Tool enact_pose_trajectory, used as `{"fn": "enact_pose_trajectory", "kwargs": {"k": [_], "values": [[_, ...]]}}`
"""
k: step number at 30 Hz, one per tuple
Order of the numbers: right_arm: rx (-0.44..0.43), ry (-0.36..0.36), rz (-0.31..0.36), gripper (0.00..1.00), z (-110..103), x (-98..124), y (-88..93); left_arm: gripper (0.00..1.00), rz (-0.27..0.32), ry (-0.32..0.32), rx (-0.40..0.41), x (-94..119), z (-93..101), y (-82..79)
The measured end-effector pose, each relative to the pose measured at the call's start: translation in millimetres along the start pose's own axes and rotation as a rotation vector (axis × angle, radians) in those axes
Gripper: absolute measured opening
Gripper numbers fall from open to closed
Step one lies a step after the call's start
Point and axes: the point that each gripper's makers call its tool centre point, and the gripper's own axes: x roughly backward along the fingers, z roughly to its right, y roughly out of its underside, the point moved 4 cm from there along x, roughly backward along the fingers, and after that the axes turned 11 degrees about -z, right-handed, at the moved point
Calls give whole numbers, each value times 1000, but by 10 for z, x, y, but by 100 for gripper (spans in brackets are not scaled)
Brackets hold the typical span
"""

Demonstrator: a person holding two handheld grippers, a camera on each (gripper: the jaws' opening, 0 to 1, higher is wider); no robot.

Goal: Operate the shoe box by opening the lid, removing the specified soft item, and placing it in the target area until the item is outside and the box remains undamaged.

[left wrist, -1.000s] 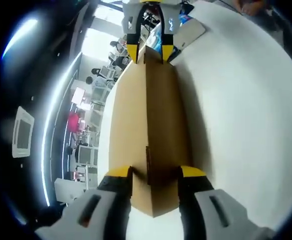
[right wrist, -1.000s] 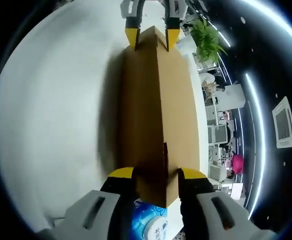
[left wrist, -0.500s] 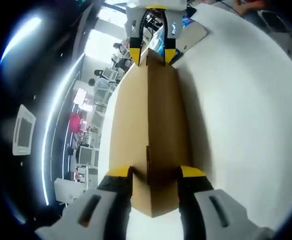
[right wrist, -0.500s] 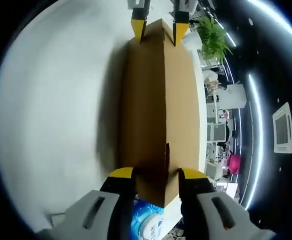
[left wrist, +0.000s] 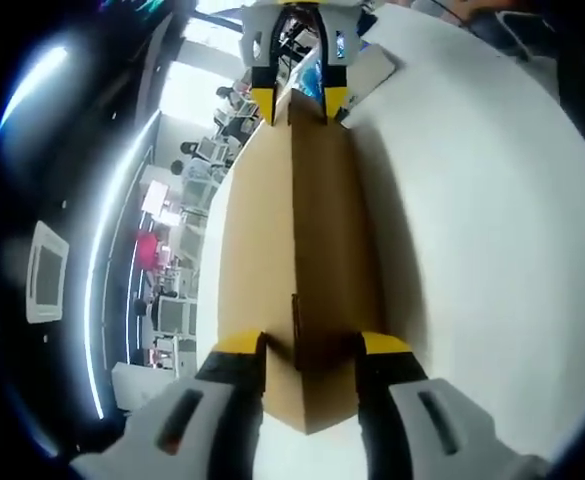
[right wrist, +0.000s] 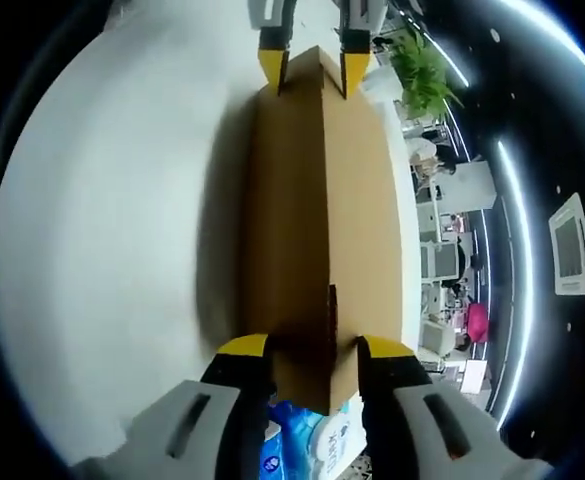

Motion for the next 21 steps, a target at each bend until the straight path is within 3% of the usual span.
{"fn": "enact_pose_trajectory", "kwargs": {"k": [21], "values": [[-30,-20,5,33,-349,422,208,35,42,26,6,384,338,-250]]}}
